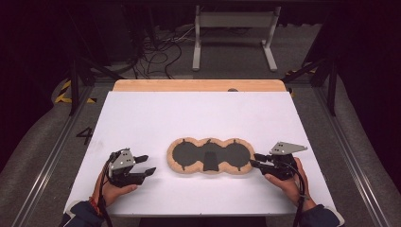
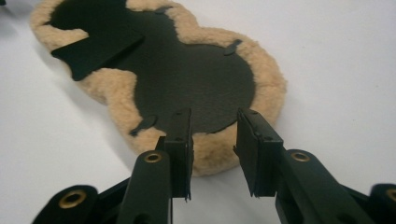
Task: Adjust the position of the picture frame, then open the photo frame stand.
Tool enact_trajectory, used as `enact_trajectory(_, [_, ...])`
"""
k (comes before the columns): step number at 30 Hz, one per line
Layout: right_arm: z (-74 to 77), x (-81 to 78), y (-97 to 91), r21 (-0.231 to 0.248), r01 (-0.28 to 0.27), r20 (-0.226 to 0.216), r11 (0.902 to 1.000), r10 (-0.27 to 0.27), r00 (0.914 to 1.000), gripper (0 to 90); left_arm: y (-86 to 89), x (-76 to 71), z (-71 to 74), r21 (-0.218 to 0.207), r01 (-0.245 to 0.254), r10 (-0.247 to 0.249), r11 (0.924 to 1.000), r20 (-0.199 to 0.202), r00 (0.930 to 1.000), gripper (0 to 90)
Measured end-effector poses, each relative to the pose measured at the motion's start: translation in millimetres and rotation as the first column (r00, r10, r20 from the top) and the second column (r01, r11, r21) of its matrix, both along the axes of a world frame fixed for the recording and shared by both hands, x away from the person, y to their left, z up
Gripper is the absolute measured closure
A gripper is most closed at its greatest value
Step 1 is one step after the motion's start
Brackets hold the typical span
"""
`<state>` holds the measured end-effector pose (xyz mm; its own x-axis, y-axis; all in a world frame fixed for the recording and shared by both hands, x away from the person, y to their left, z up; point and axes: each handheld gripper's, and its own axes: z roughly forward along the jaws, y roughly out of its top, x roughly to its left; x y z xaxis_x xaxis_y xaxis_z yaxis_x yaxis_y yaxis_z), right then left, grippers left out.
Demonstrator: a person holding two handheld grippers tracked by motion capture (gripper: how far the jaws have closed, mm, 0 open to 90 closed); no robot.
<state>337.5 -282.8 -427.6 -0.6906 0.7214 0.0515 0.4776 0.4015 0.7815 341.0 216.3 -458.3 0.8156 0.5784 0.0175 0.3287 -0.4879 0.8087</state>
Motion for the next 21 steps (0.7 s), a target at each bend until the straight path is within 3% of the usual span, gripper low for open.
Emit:
enact_trajectory(5, [1.0, -6.7, 4.6, 0.003, -0.028, -0.005, 0.9996, 0.028, 0.9996, 64.6, 8.0, -6.5, -2.1, 0.004, -0.027, 0.027, 0.9996, -0.017, 0.9995, 35.1])
enact_trajectory(12, [-4.2, -22.3, 15.1, 0.011, -0.085, -0.044, 0.9963, 0.086, 0.9953, 63.4, 13.2, -16.0, -5.7, -0.012, -0.052, 0.051, 0.9986, -0.050, 0.9974, 18.2])
enact_trajectory(21, [-8.3, -29.7, 27.0, -0.001, -0.128, -0.058, 0.9918, 0.127, 0.9902, 56.9, 14.8, -19.5, -5.5, 0.003, -0.052, 0.052, 0.9987, -0.045, 0.9977, 14.5])
